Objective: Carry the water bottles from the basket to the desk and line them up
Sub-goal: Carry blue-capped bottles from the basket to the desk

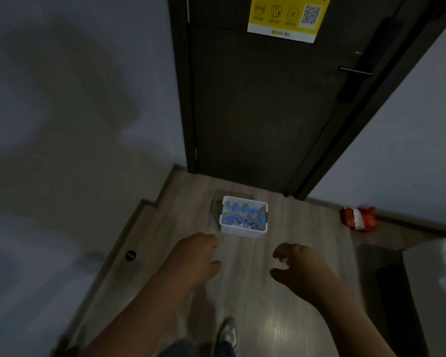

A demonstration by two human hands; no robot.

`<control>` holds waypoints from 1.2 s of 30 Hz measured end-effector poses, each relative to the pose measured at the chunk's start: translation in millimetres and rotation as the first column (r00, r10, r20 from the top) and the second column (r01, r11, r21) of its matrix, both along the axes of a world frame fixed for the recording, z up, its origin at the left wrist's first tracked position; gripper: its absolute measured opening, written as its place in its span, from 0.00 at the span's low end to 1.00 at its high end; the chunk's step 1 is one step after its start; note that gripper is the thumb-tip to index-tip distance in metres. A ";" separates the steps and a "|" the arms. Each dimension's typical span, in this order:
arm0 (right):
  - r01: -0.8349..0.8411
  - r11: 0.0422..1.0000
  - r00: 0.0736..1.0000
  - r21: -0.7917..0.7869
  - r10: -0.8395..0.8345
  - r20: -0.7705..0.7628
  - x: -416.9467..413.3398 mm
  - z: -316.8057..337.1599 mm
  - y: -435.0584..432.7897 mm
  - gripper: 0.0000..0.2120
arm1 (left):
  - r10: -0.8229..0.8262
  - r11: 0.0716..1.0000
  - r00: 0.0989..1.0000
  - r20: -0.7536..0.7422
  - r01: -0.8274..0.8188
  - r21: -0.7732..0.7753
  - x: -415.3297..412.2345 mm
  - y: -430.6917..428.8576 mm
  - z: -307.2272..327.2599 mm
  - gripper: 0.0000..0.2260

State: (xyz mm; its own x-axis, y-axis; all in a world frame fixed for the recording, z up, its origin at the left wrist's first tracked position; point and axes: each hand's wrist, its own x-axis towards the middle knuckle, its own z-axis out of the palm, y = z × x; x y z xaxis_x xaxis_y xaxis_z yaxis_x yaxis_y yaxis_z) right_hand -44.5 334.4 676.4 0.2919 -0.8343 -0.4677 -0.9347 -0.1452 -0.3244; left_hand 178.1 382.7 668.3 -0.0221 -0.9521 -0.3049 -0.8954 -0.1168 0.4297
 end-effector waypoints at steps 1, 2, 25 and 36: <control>-0.011 1.000 1.000 0.004 0.011 -0.004 -2.5 -3.5 -17.8 0.19 | 0.017 1.000 1.000 -0.010 -0.017 0.016 -2.4 -16.0 -2.2 0.13; -0.022 1.000 1.000 0.006 0.022 -0.011 -3.1 -5.1 -28.1 0.19 | 0.026 0.999 0.999 -0.018 -0.025 0.027 -3.4 -25.4 -2.3 0.12; -0.013 1.000 0.999 0.019 0.014 -0.038 60.9 -58.3 -280.6 0.20 | 0.001 0.998 0.993 -0.118 0.006 0.066 63.6 -282.9 -73.9 0.08; -0.055 0.996 0.998 0.074 0.057 -0.037 75.0 -119.4 -367.0 0.20 | 0.040 0.997 0.999 -0.022 -0.038 0.073 80.8 -351.2 -133.2 0.15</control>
